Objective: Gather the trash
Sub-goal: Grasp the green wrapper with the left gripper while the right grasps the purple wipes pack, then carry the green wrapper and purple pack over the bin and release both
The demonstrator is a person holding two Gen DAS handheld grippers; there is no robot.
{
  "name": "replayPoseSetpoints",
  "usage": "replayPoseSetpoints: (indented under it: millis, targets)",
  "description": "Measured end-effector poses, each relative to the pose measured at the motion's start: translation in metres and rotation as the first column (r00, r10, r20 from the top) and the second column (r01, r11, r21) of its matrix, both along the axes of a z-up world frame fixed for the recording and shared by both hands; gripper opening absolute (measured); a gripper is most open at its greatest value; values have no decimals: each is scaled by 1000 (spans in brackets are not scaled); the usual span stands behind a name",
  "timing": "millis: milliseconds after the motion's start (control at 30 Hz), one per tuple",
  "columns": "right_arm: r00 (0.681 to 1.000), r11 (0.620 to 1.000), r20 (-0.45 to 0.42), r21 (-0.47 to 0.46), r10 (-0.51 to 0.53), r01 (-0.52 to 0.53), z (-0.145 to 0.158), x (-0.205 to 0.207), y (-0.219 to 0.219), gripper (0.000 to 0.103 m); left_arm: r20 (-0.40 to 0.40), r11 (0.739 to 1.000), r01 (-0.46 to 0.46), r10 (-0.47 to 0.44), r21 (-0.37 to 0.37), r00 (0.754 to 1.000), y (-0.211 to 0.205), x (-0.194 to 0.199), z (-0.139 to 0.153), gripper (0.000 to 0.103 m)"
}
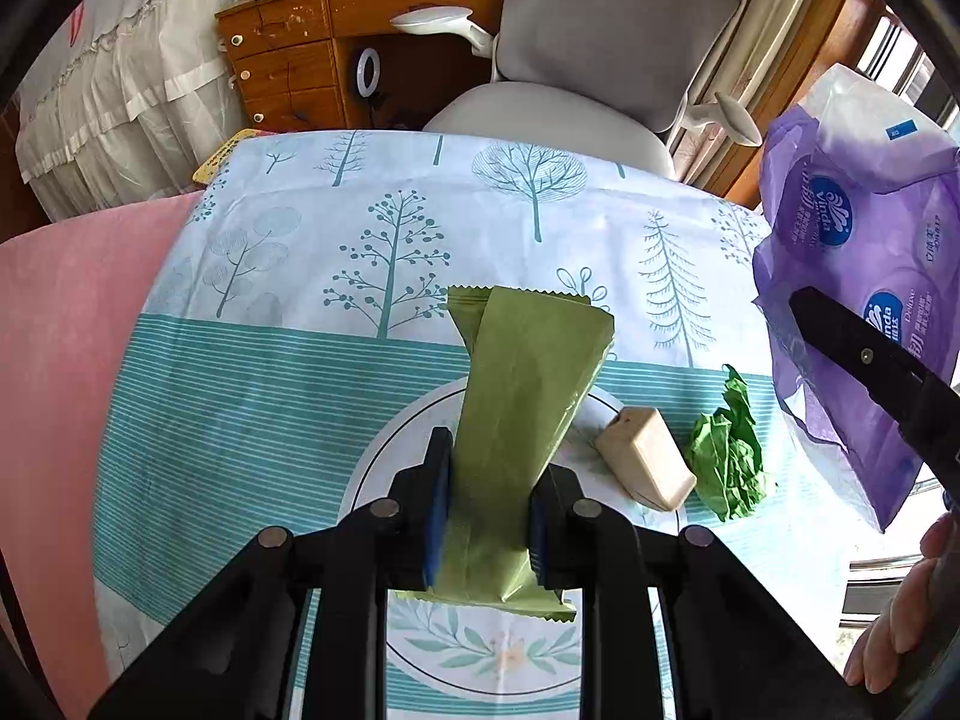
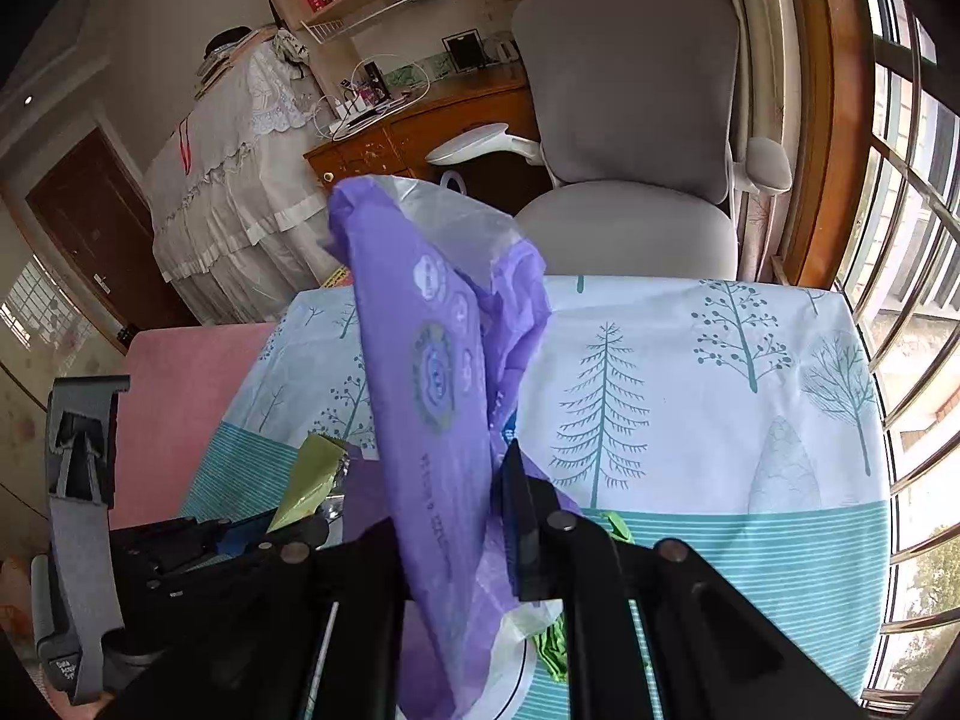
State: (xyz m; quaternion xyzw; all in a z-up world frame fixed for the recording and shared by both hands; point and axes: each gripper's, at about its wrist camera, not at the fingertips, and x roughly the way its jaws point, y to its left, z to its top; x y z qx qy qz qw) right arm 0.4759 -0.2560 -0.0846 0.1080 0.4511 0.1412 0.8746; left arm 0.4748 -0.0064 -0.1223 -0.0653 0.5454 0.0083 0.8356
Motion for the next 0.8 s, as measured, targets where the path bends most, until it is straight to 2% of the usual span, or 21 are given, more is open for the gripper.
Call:
replayPoseSetpoints:
  millis: [233,400,600,800]
  targets:
    - [993,994,69,46,-97,94,50,-101,6,10,99,994,112,-113,16,989,4,-106,61,19]
    - [982,986,88,41,-166,163,72,-194,19,10,133,985,174,-169,-22,977,22,-193,92,19]
    - [973,974,46,2,-225,225,74,-311,44,10,180,964,257,-243,-63,953,44,-299,114,19]
    - [967,967,-1,-30,-253,253,69,-407,75,10,187,940,335,-319,-60,929,62,-384,114,19]
